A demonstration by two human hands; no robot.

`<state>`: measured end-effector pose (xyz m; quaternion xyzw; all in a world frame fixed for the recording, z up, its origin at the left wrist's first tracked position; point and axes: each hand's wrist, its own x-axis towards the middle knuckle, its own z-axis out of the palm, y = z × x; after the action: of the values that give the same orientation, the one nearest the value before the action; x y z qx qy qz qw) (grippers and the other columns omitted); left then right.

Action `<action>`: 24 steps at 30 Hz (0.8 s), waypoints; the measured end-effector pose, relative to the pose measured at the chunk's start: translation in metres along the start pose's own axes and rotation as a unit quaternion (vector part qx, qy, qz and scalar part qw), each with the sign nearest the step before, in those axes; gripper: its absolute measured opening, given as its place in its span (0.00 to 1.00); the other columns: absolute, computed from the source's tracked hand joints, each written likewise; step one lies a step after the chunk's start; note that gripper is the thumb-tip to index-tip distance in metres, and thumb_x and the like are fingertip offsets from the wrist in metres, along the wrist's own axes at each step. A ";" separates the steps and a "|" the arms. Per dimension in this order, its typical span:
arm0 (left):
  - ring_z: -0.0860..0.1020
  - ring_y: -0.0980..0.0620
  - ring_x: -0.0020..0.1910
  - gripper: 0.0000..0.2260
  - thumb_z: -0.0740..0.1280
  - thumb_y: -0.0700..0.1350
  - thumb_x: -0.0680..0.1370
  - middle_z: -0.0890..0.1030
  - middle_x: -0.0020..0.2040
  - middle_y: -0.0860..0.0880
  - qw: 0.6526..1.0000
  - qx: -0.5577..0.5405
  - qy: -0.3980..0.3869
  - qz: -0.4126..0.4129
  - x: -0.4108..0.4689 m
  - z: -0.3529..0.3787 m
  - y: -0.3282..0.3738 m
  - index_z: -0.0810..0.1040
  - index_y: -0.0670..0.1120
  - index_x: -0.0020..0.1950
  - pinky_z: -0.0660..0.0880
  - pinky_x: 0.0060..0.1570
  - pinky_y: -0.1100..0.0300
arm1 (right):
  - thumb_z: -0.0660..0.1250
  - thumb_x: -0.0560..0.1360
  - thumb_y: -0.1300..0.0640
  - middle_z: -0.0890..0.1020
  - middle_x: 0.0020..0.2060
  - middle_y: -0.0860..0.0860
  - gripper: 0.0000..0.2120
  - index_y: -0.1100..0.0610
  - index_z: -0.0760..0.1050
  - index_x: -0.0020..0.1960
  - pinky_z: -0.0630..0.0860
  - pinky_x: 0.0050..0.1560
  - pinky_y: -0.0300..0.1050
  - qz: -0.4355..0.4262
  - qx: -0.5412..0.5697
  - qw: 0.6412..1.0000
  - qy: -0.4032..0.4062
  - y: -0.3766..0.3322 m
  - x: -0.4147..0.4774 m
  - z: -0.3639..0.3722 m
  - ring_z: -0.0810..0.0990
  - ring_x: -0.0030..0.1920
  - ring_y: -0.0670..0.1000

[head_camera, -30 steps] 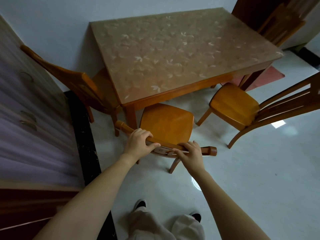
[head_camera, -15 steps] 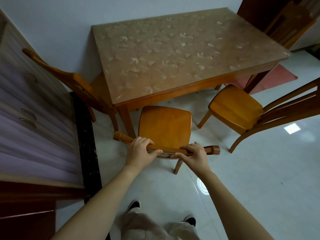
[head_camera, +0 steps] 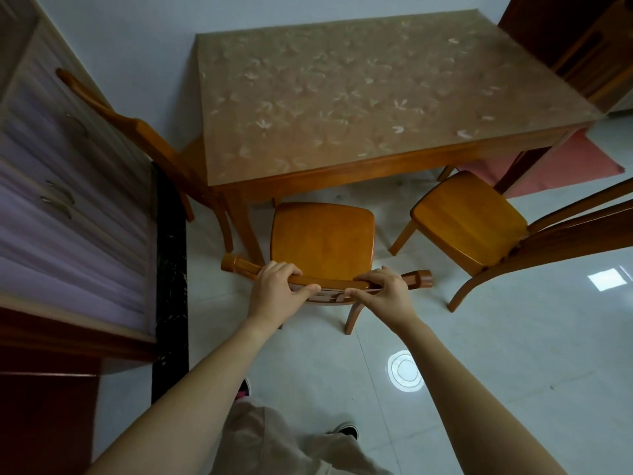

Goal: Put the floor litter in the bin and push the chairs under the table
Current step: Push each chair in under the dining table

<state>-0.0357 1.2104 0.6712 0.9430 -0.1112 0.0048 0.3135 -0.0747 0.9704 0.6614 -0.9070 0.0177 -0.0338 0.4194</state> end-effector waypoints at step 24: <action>0.70 0.56 0.47 0.19 0.68 0.68 0.68 0.78 0.46 0.57 0.996 -0.015 0.027 -0.085 0.034 0.076 0.099 0.75 0.54 0.45 0.66 0.45 0.61 | 0.74 0.66 0.39 0.79 0.41 0.42 0.14 0.45 0.81 0.47 0.76 0.38 0.32 -0.020 0.002 0.994 -0.107 0.089 0.070 -0.099 0.79 0.42 0.44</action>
<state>-0.0278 1.0811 0.6707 0.9436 -0.0219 0.0019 0.3303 -0.0131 0.8331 0.6607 -0.9048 -0.0453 0.0553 0.4199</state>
